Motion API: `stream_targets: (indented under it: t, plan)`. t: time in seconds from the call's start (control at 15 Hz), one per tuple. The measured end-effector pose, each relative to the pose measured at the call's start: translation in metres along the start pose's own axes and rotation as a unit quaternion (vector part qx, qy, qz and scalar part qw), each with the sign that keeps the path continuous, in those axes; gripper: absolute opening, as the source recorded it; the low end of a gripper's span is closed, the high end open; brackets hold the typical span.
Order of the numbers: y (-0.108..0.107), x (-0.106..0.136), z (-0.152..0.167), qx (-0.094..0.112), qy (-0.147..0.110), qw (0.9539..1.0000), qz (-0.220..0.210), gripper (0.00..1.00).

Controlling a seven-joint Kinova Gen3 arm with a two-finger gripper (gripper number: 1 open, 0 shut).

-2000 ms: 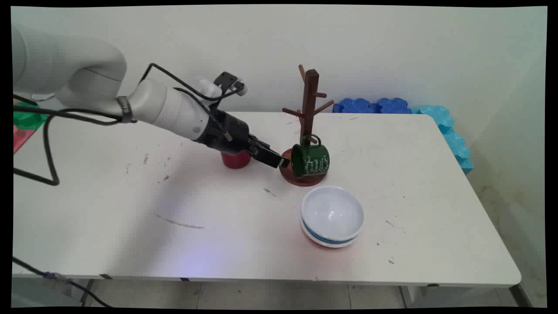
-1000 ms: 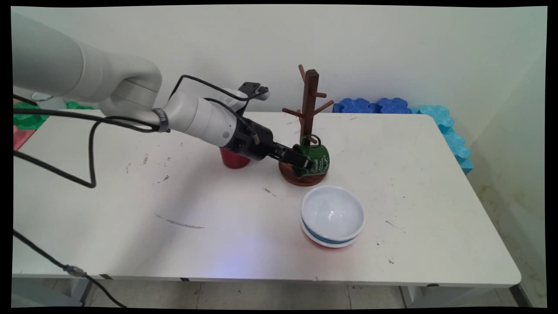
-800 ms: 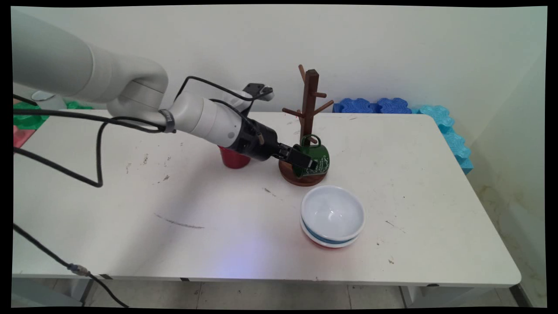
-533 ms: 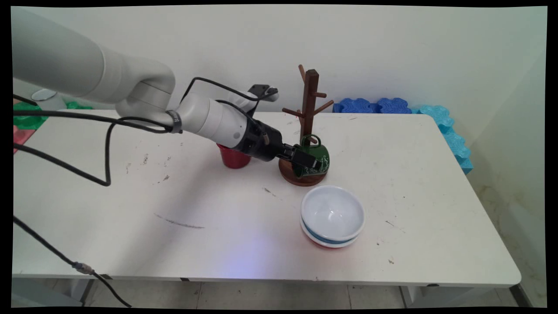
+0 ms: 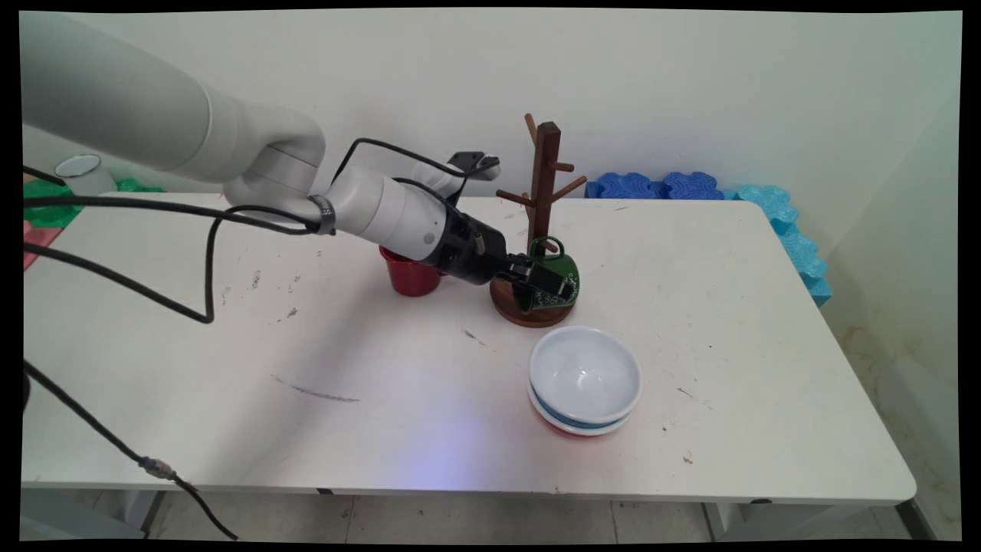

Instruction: Pick up the green mug from the rack, then place the picked object on the table

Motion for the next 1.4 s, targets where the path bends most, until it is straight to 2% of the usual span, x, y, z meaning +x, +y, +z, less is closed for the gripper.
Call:
stream_targets:
  t: [0.6,1.4]
  plan:
    - [-0.0001,0.0028,0.0045,-0.004,-0.003,1.0000,-0.005,0.00]
    - [0.0071,0.0072,-0.0047,-0.015,-0.007,0.9998,0.006,0.00]
